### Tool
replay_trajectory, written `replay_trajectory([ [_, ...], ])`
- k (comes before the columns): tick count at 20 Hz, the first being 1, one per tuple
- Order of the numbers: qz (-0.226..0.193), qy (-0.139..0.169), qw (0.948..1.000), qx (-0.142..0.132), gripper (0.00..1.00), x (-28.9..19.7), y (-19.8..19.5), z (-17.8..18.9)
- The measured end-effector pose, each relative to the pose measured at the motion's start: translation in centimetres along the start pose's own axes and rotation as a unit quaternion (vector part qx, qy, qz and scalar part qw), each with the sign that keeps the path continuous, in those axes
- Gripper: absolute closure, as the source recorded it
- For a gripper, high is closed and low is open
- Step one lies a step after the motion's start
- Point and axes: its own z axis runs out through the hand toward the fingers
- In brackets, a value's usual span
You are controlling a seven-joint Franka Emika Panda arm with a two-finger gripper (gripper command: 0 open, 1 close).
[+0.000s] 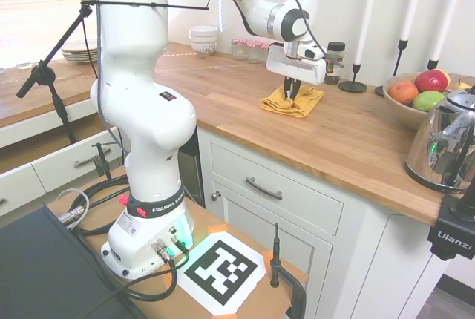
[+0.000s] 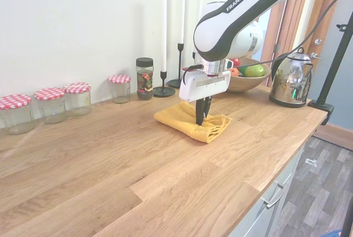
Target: Wipe the counter
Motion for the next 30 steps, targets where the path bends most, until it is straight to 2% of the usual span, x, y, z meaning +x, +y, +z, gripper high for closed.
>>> replay_trajectory([
  [9, 0.014, 0.003, 0.9999, 0.002, 1.0, 4.8, 6.8, -0.4],
  [15, 0.02, 0.004, 0.9998, 0.004, 1.0, 6.7, 9.5, -0.6],
  [25, 0.021, 0.002, 0.9998, 0.003, 1.0, 7.5, 10.1, -0.8],
  [30, 0.01, 0.002, 0.9999, 0.002, 1.0, 6.8, 8.8, -0.6],
])
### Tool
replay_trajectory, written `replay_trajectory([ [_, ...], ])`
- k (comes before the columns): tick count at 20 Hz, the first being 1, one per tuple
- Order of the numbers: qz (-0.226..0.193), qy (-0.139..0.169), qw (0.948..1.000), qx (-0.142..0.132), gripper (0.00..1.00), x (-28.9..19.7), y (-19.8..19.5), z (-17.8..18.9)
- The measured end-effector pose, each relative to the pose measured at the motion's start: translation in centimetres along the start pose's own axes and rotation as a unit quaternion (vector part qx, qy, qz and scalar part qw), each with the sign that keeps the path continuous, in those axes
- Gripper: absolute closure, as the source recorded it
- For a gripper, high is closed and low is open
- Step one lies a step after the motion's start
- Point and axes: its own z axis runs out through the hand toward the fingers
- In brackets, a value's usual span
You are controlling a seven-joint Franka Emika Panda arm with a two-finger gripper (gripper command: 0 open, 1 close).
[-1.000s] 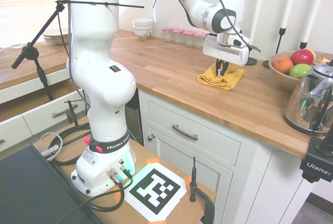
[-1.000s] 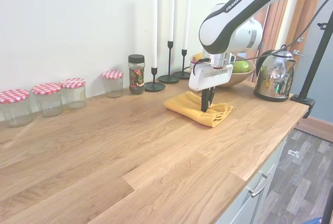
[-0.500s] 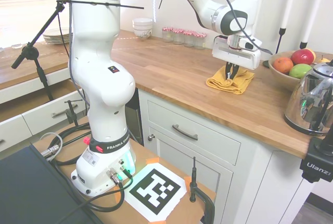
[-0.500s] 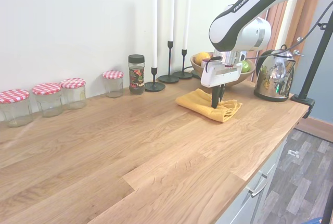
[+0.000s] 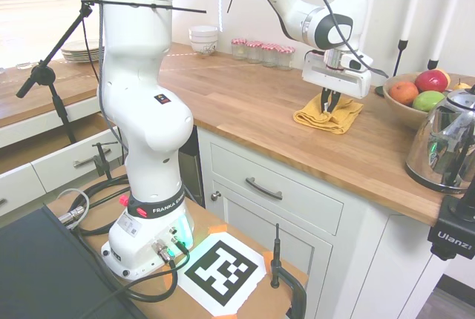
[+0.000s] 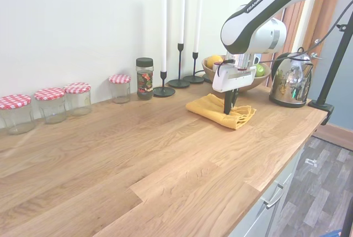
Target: Wipe the counter
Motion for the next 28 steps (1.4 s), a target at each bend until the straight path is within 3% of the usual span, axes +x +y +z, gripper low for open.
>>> replay_trajectory([
  [10, -0.021, 0.021, 0.9995, -0.009, 1.0, -4.7, -6.3, 0.6],
  [20, -0.05, 0.036, 0.998, -0.014, 1.0, -16.4, -16.1, 1.3],
  [28, -0.068, 0.048, 0.9964, -0.016, 1.0, -23.9, -21.1, 1.8],
])
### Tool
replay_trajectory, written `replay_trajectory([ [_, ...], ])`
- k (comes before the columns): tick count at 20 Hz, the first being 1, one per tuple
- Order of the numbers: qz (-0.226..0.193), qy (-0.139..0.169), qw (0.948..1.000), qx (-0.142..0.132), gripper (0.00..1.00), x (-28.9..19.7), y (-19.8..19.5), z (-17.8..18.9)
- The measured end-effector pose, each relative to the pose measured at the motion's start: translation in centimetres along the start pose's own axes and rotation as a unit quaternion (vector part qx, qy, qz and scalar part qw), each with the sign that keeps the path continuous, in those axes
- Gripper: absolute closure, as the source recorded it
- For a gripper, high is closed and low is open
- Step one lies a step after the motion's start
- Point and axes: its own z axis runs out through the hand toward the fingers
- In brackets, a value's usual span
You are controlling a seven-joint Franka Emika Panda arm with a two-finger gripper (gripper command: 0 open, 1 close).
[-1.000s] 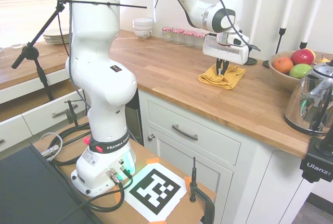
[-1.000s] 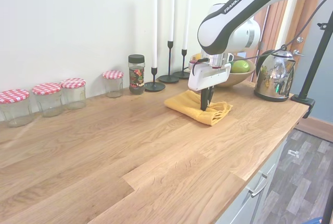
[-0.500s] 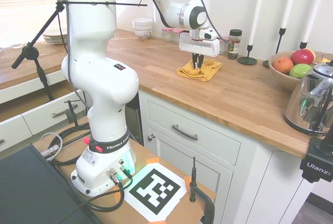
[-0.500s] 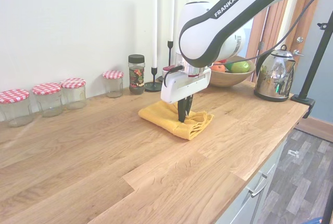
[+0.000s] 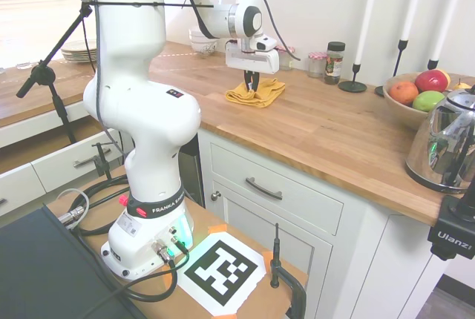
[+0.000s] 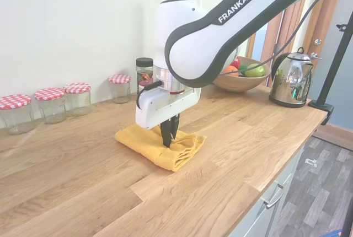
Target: Wipe the counter
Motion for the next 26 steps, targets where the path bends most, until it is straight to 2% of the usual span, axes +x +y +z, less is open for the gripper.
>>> replay_trajectory([
  [9, -0.007, 0.005, 1.0, 0.001, 1.0, -2.6, -2.6, -0.2],
  [19, -0.017, 0.005, 0.9997, -0.016, 1.0, -3.6, -4.4, -0.4],
  [20, -0.015, 0.004, 0.9997, -0.019, 0.0, -3.6, -4.5, -0.4],
  [26, -0.013, 0.0, 0.9996, -0.026, 0.0, -3.4, -4.8, -0.4],
])
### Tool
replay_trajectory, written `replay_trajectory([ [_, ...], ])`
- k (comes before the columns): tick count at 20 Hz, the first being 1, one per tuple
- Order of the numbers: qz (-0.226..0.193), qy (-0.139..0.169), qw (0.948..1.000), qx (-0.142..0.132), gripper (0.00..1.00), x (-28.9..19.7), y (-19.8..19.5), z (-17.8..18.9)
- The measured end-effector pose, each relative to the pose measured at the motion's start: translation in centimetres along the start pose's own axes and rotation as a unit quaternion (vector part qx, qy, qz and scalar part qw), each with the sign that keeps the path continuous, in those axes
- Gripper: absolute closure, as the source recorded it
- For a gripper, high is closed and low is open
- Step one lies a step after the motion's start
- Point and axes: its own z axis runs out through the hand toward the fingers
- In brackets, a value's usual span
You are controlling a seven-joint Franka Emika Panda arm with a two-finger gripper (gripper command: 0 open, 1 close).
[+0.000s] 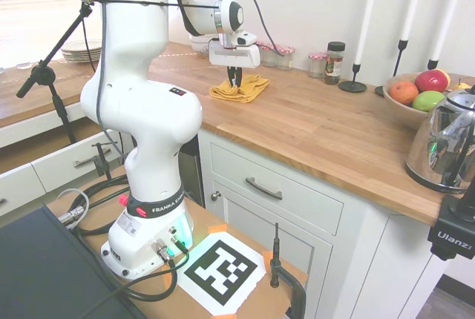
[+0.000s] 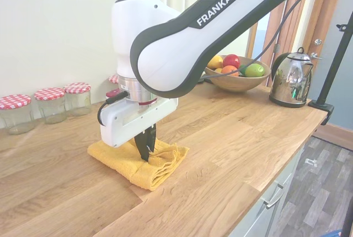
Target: Wipe the counter
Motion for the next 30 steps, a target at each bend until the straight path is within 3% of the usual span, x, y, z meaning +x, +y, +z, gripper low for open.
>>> replay_trajectory([
  [21, 0.0, 0.0, 1.0, -0.003, 0.0, 0.4, 0.2, -0.2],
  [30, -0.005, 0.01, 0.9999, 0.013, 0.0, -0.3, 0.0, -2.4],
])
